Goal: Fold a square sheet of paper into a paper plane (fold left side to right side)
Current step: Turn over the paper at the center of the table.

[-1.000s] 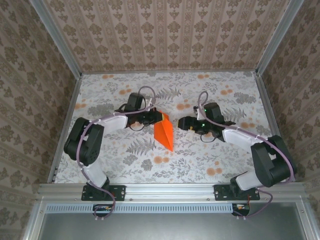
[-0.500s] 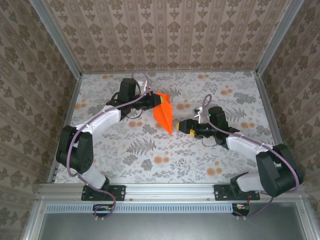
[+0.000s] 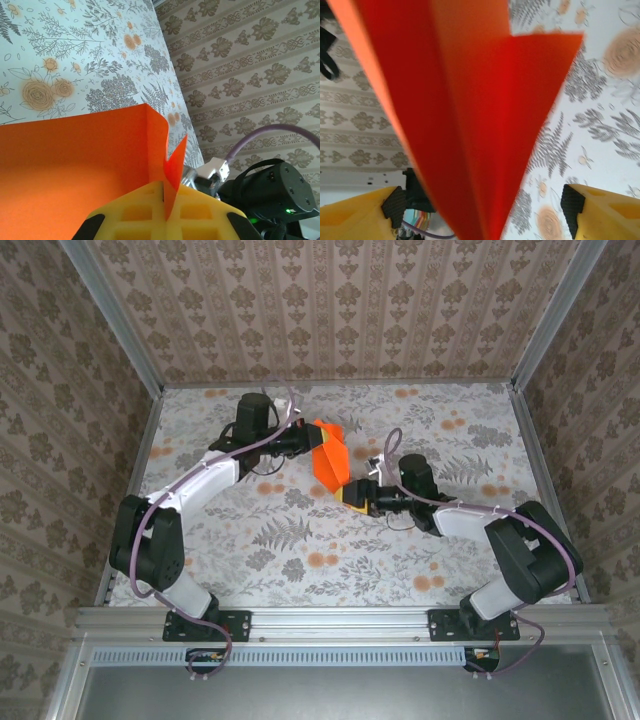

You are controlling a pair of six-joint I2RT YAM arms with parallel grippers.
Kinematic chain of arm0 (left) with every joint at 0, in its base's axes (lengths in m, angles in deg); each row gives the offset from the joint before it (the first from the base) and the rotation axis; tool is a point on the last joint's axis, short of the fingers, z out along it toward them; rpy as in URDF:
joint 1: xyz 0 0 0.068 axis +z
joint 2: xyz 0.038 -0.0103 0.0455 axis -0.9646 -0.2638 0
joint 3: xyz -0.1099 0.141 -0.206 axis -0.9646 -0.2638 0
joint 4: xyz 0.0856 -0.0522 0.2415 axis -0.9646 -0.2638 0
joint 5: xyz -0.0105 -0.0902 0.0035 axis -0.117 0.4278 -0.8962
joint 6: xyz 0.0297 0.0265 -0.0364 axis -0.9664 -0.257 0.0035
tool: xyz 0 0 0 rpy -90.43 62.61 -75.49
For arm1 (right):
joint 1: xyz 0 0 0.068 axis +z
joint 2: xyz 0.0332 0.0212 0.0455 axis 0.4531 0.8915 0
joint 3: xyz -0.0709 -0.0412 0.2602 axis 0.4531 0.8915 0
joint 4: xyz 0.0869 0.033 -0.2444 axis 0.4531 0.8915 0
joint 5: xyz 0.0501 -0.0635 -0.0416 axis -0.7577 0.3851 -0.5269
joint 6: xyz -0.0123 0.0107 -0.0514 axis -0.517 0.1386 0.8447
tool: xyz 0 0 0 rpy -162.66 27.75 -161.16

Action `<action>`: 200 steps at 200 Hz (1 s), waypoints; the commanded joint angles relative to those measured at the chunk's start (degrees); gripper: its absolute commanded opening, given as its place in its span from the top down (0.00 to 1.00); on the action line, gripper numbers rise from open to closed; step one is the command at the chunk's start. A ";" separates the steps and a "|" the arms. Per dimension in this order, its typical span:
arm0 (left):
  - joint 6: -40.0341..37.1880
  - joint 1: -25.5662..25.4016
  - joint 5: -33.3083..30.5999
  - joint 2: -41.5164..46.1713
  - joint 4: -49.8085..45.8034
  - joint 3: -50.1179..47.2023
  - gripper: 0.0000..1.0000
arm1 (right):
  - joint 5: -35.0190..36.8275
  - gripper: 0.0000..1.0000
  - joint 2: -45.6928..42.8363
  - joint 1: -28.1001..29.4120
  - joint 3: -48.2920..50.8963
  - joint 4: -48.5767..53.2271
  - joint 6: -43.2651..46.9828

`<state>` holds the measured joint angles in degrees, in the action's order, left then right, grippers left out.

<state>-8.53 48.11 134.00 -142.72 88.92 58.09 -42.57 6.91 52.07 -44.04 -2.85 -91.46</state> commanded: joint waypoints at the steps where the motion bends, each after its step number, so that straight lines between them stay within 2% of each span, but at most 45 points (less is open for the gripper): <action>1: 1.52 0.05 1.83 2.12 2.04 -0.15 1.00 | -2.05 0.22 -0.26 -0.07 -2.87 -4.26 -0.88; 22: 1.48 0.09 1.87 2.16 2.06 -0.51 1.00 | -1.88 0.29 -0.93 -0.89 -3.14 -3.99 -0.53; 145: 2.58 -0.01 2.24 1.77 3.59 -2.30 1.00 | -1.09 0.53 -4.39 -2.58 -3.67 -2.86 -0.02; 175: 2.23 0.04 2.24 1.70 3.26 -2.19 1.00 | -0.61 0.63 -4.66 -2.57 -4.02 -1.70 0.48; 200: 1.17 0.06 2.14 1.91 2.03 -2.23 0.93 | 0.08 0.74 -5.49 -2.61 -4.50 1.21 2.12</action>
<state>-6.80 48.11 134.85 -142.68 90.58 56.38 -42.99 3.65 49.71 -46.38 -3.97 -91.46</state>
